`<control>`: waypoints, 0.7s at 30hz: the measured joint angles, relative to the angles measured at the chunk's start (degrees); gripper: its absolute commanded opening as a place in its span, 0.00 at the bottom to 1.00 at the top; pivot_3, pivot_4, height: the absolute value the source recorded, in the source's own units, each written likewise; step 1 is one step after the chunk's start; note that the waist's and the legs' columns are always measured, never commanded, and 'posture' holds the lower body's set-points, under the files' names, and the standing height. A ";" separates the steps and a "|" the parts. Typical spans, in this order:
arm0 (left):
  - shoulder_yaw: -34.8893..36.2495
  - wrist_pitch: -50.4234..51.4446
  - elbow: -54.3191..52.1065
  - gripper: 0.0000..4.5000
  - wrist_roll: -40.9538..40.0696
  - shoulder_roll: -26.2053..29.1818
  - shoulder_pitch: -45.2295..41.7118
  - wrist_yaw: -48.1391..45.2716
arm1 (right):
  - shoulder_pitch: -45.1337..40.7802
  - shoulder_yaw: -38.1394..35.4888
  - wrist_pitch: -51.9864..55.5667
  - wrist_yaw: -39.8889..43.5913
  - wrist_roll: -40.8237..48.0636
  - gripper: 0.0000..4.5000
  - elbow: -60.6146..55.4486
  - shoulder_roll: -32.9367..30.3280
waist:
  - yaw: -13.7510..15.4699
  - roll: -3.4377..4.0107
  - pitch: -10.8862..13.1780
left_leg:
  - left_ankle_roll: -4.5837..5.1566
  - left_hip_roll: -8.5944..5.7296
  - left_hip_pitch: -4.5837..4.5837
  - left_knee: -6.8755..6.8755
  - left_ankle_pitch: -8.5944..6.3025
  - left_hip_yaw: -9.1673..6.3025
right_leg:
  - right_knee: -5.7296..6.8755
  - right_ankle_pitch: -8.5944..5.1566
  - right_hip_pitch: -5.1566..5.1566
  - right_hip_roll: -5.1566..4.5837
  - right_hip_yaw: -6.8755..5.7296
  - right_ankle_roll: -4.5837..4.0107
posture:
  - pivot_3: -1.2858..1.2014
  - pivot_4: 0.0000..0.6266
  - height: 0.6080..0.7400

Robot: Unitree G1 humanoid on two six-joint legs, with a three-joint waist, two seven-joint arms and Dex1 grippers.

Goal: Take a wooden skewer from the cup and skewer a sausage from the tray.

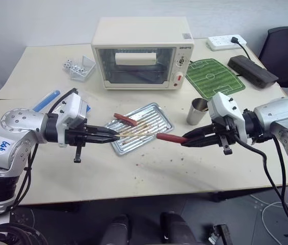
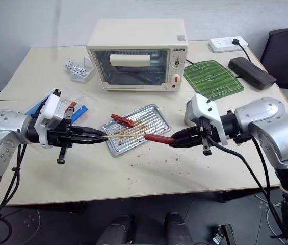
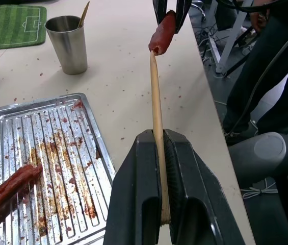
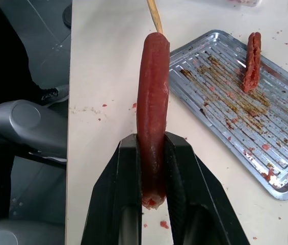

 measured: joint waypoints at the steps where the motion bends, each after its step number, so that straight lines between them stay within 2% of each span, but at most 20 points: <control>1: 0.00 0.00 0.00 0.00 0.00 0.00 0.04 -0.21 | 0.28 0.00 -0.26 0.11 0.01 0.12 0.00 -0.04 | 0.01 0.00 0.00 | 0.00 0.00 0.00 0.00 0.00 0.00 | 0.00 0.00 0.00 0.00 0.00 0.00 | 0.52 0.24 1.00; 21: 0.00 -0.26 0.64 0.00 0.31 0.62 0.21 -1.26 | 1.21 -0.02 -0.93 0.50 0.17 0.12 0.53 -0.26 | -0.02 0.00 0.00 | 0.00 0.00 0.00 0.00 0.00 0.00 | 0.00 0.00 0.00 0.00 0.00 0.00 | 0.52 0.24 1.00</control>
